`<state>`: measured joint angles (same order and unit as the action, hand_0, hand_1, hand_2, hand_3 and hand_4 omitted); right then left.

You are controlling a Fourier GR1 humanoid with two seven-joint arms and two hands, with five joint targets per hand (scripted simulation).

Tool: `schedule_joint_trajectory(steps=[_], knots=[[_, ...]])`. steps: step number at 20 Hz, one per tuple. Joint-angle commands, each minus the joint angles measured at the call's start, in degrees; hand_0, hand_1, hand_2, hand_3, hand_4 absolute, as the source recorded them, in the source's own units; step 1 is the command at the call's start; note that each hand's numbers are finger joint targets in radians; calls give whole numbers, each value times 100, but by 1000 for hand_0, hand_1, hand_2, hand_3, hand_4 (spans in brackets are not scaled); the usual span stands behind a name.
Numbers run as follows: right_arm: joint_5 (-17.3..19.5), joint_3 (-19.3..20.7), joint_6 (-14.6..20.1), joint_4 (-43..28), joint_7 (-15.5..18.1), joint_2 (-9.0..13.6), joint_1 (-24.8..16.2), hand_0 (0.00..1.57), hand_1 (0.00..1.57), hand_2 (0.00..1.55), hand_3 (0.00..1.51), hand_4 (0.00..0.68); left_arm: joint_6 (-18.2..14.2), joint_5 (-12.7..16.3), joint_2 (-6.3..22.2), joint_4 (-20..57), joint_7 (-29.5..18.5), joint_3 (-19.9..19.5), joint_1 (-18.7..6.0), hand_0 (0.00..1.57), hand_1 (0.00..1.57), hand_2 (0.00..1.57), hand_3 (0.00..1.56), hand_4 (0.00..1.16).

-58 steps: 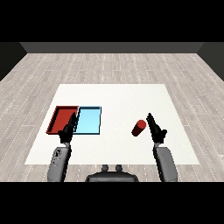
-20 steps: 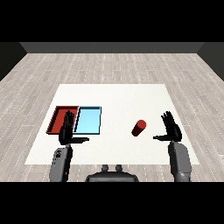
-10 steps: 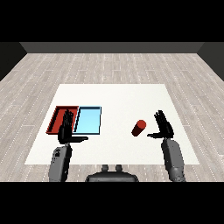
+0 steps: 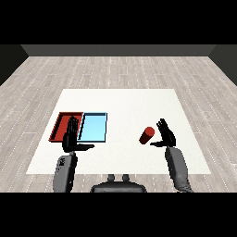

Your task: Pick the red can and put it in the red box

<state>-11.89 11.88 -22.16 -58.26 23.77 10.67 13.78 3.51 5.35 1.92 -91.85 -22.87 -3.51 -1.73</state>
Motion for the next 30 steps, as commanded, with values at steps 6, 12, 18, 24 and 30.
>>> schedule_joint_trajectory(steps=[6, 12, 18, 24, 30], knots=[[261, -77, -18, 1115, 626, 11, 280, 0, 0, 0, 0, 0, 73, 73, 62, -202, 47, -5, 179, 0, 0, 0, 0, 0], [123, -142, 16, 947, 559, -127, 315, 0, 0, 0, 0, 0, -23, -58, 27, -66, -112, 22, 115, 0, 0, 0, 0, 0], [22, -40, 159, 1518, 234, -145, 1241, 0, 0, 0, 0, 0, -158, -33, -78, -63, 61, 67, -59, 0, 0, 0, 0, 0], [105, -157, -17, 1815, 542, -165, 1100, 0, 0, 0, 0, 0, 51, -31, 61, 507, -374, -53, -170, 0, 0, 0, 0, 0], [160, -290, 351, 1827, 377, -471, 1216, 0, 0, 0, 0, 0, -82, -43, 109, 120, -85, -55, -185, 0, 0, 0, 0, 0]])
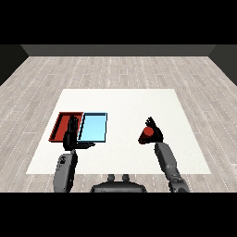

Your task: Pick the red can and put it in the red box

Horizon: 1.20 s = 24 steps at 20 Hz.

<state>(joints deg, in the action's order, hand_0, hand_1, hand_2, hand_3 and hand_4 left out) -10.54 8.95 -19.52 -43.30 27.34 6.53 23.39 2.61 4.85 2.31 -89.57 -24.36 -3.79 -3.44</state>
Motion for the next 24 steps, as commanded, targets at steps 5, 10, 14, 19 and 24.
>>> schedule_joint_trajectory(steps=[5, 10, 14, 19, 24], knots=[[44, -150, 119, 65, 47, -252, -20, 0, 0, 0, 0, 0, -357, -268, -221, -268, 169, 363, 108, 0, 0, 0, 0, 0], [480, -169, 798, 611, 354, -235, 301, 0, 0, 0, 0, 0, -16, 66, -78, -1002, 344, 230, 724, 0, 0, 0, 0, 0], [324, 47, 1177, 464, 9, -68, 275, 1262, 1262, 1324, 1280, 269, -100, -148, 6, -72, -86, 26, 159, 0, 0, 0, 0, 0], [607, -24, 1685, 993, 256, -241, 657, 1486, 1486, 1464, 1418, 611, -122, 42, -79, -622, 326, 110, 285, 0, 0, 0, 0, 0], [619, -113, 1706, 676, 128, -194, 521, 1451, 1451, 1441, 1396, 594, -74, -116, -16, -390, 151, 138, 309, 0, 0, 0, 0, 0]])
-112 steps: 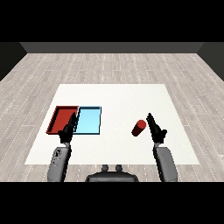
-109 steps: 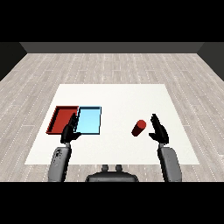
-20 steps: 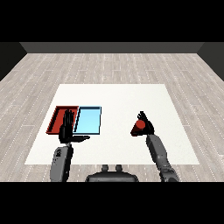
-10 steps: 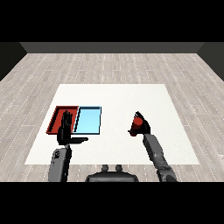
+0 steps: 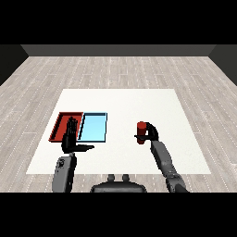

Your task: Pick the red can and put it in the red box

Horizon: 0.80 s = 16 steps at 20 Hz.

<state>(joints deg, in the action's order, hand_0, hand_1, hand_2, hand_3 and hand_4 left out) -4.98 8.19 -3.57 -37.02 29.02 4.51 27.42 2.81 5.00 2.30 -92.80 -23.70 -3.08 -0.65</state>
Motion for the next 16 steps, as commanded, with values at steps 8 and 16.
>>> schedule_joint_trajectory(steps=[8, 16], knots=[[85, -284, -121, -1554, -425, 322, -399, 1434, 1434, 1434, 1367, 623, 65, -97, -34, 224, -14, 162, -197, 0, 0, 0, 0, 0], [98, -622, 363, -3610, -1208, -37, -993, 1445, 1445, 1432, 1377, 630, 110, -272, -85, 102, -81, 438, 88, 0, 0, 0, 0, 0]])
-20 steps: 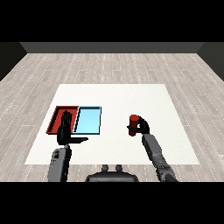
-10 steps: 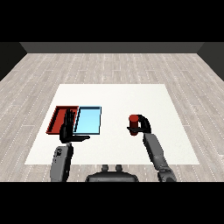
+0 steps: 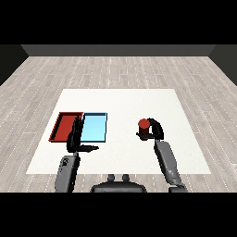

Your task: Pick the red can and put it in the red box

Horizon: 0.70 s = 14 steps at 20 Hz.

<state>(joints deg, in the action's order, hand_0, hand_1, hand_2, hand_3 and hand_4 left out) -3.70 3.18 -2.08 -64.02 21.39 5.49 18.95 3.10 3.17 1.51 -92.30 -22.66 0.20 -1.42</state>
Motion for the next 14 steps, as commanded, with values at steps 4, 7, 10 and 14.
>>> schedule_joint_trajectory(steps=[4, 7, 10, 14], knots=[[-396, 87, -403, -1279, -211, 199, -545, 1463, 1463, 1435, 1389, 655, -390, -248, -144, -195, 166, 825, 257, 0, 0, 0, 0, 0], [145, -707, 691, -1523, -634, -523, -171, 1454, 1454, 1433, 1386, 655, -715, -222, -148, -578, 1014, 1173, 59, 0, 0, 0, 0, 0], [-104, -1900, 2039, -1063, -711, -536, 405, 1454, 1454, 1433, 1386, 655, -530, -85, -150, 35, 774, 948, -204, 0, 0, 0, 0, 0], [-380, -2530, 2617, -916, -495, -544, 381, 1448, 1448, 1433, 1388, 653, -740, -132, -151, -81, 812, 1268, -148, 0, 0, 0, 0, 0]])
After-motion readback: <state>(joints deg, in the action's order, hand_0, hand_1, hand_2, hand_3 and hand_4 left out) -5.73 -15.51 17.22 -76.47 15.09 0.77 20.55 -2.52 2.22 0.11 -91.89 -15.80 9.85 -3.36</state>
